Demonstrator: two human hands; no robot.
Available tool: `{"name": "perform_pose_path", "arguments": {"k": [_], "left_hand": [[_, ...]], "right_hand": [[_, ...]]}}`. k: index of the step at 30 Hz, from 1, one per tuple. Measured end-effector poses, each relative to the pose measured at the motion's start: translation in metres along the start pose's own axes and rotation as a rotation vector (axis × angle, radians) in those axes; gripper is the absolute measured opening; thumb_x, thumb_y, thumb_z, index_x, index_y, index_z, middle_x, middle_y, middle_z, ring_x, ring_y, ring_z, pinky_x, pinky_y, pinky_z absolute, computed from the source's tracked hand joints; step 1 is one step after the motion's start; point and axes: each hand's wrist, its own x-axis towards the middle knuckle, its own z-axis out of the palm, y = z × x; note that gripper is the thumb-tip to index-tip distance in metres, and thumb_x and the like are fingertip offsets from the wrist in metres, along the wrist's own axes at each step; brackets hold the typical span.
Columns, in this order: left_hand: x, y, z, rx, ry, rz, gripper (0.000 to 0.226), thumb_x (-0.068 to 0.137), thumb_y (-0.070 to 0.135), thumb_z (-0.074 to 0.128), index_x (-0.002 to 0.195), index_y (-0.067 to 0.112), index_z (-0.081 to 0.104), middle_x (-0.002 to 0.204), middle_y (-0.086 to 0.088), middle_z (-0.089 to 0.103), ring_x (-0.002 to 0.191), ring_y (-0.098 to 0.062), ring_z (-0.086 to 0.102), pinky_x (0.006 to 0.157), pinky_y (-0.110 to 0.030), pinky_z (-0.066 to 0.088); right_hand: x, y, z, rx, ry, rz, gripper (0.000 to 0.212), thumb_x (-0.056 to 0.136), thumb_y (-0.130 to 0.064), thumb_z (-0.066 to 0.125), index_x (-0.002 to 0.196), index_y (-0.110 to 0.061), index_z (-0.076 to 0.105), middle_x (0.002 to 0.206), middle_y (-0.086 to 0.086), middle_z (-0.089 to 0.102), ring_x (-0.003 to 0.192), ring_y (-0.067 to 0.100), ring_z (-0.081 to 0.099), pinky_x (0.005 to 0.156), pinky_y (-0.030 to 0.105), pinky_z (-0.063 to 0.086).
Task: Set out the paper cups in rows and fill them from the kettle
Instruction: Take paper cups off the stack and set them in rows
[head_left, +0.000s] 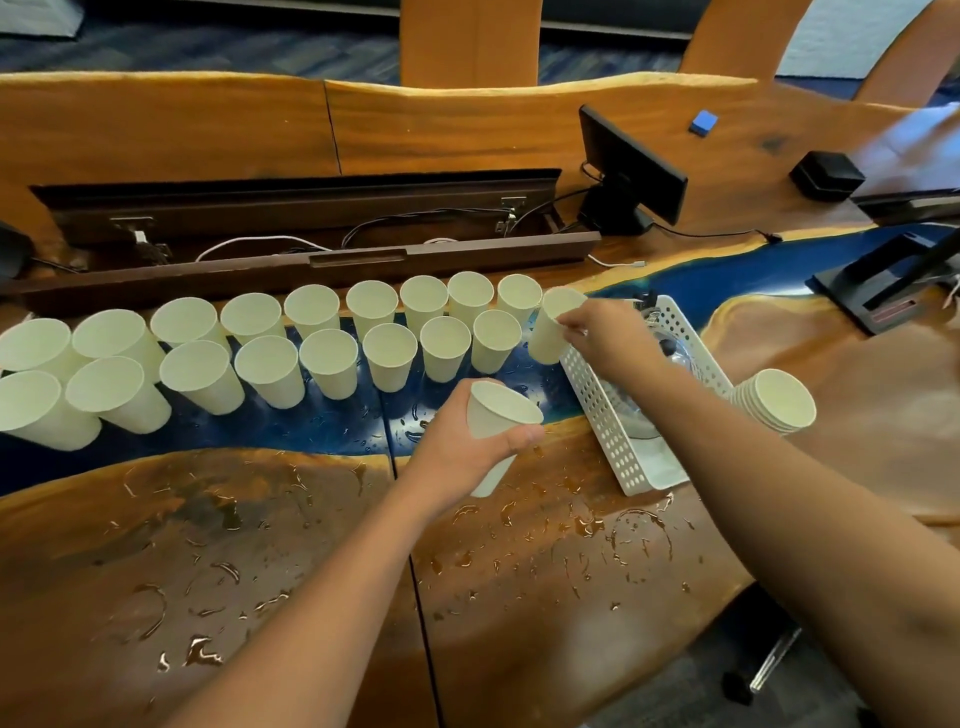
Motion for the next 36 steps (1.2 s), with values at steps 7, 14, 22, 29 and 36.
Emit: {"name": "perform_pose_path", "arguments": {"k": [7, 14, 22, 29, 36], "left_hand": [[-0.003, -0.005, 0.006, 0.056, -0.025, -0.019, 0.061, 0.075, 0.054, 0.079, 0.122, 0.042, 0.042, 0.112, 0.021, 0.05, 0.104, -0.004, 0.05, 0.075, -0.02, 0.044], [0.001, -0.001, 0.003, 0.067, -0.021, -0.028, 0.061, 0.076, 0.051, 0.078, 0.123, 0.043, 0.04, 0.114, 0.02, 0.049, 0.106, -0.004, 0.048, 0.073, -0.016, 0.04], [-0.002, -0.005, 0.005, 0.106, -0.024, -0.034, 0.062, 0.076, 0.053, 0.078, 0.123, 0.045, 0.039, 0.116, 0.017, 0.049, 0.107, -0.005, 0.049, 0.073, -0.015, 0.041], [-0.005, -0.008, -0.007, 0.043, 0.087, -0.009, 0.067, 0.073, 0.057, 0.079, 0.122, 0.045, 0.036, 0.114, 0.022, 0.048, 0.108, 0.001, 0.048, 0.077, -0.017, 0.042], [-0.034, -0.038, -0.057, 0.026, 0.239, 0.01, 0.079, 0.065, 0.071, 0.065, 0.128, 0.052, 0.02, 0.135, 0.008, 0.035, 0.131, -0.015, 0.036, 0.109, -0.044, 0.041]], "right_hand": [[0.005, 0.017, 0.058, -0.01, -0.034, 0.038, 0.025, 0.096, -0.022, 0.058, 0.116, -0.023, 0.073, 0.112, 0.009, 0.072, 0.097, 0.029, 0.066, 0.081, 0.038, 0.055], [0.02, 0.021, 0.072, 0.027, -0.033, 0.05, 0.025, 0.097, -0.021, 0.058, 0.118, -0.021, 0.072, 0.113, 0.009, 0.071, 0.098, 0.029, 0.065, 0.086, 0.039, 0.054], [0.026, 0.028, 0.076, 0.137, 0.006, 0.039, 0.034, 0.092, -0.02, 0.068, 0.126, -0.02, 0.067, 0.126, 0.006, 0.066, 0.113, 0.027, 0.061, 0.097, 0.038, 0.047], [-0.025, -0.018, 0.035, 0.475, 0.261, -0.067, 0.03, 0.095, -0.023, 0.064, 0.125, -0.021, 0.066, 0.124, -0.005, 0.067, 0.111, 0.01, 0.059, 0.094, 0.023, 0.045], [-0.087, -0.103, 0.024, 0.728, -0.343, -0.325, 0.055, 0.09, -0.018, 0.07, 0.139, -0.033, 0.051, 0.12, -0.022, 0.063, 0.107, -0.009, 0.059, 0.087, 0.008, 0.048]]}}
